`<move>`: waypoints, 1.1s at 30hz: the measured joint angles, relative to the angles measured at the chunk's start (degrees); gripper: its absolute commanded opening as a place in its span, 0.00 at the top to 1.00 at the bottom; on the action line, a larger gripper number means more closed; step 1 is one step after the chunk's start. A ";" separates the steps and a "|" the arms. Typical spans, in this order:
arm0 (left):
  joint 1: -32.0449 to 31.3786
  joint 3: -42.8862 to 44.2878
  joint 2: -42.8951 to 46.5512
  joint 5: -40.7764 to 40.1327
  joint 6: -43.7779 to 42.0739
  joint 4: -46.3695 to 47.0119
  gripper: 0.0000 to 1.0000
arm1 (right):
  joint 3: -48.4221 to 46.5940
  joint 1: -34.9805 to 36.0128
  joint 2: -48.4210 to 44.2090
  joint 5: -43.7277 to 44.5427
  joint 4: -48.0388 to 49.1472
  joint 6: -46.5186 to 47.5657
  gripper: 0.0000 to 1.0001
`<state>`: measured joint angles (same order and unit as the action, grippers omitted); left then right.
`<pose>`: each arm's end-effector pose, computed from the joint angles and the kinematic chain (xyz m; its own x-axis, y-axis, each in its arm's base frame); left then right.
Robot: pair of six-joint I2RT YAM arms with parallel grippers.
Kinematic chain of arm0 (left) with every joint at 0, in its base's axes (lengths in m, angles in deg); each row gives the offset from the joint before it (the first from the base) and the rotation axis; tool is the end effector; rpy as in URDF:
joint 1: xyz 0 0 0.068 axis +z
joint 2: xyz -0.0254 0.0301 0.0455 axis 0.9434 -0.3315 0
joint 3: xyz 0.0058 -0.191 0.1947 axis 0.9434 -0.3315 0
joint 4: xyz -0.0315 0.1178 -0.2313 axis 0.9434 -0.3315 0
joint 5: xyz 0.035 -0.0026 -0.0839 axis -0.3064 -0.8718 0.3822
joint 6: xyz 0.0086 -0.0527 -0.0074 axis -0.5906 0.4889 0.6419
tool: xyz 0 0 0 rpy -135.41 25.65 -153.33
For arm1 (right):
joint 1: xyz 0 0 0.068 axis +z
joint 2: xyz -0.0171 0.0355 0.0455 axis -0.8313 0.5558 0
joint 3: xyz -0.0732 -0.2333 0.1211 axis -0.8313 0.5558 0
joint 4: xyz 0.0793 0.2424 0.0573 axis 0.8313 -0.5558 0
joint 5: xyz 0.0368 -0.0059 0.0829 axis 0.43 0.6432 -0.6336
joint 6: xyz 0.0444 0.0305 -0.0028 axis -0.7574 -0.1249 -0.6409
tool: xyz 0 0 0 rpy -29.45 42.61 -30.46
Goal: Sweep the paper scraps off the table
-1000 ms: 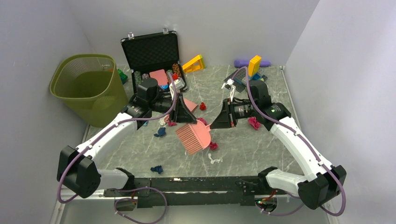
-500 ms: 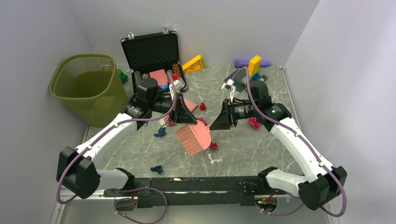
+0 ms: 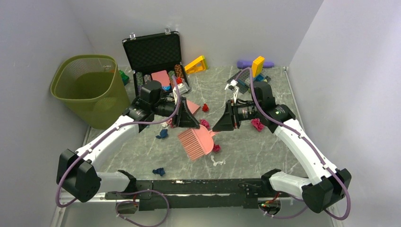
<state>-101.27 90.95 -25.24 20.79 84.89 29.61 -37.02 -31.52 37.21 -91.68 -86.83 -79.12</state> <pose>0.2227 -0.1698 0.3363 -0.5743 0.1788 -0.7989 0.8058 -0.0485 -0.5901 0.1937 0.1224 0.3532 -0.7566 -0.1794 -0.6288 -0.6528 0.2646 0.7099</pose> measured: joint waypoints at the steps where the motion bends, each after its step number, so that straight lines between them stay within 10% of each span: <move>1: 0.00 0.00 0.07 -0.17 -0.20 -0.33 1.00 | -0.04 -0.04 0.00 0.00 -0.04 0.02 0.63; 23: -0.11 0.28 0.28 -1.16 -1.33 -1.99 1.00 | -0.17 -0.04 -0.02 -0.15 -0.44 0.61 0.62; 33: -0.11 0.31 0.28 -0.87 -1.97 -1.97 0.97 | 0.81 -0.04 -0.33 -1.60 -0.48 0.50 1.00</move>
<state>-101.38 91.26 -24.96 19.91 82.93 27.64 -36.22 -31.57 36.89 -93.27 -87.31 -78.61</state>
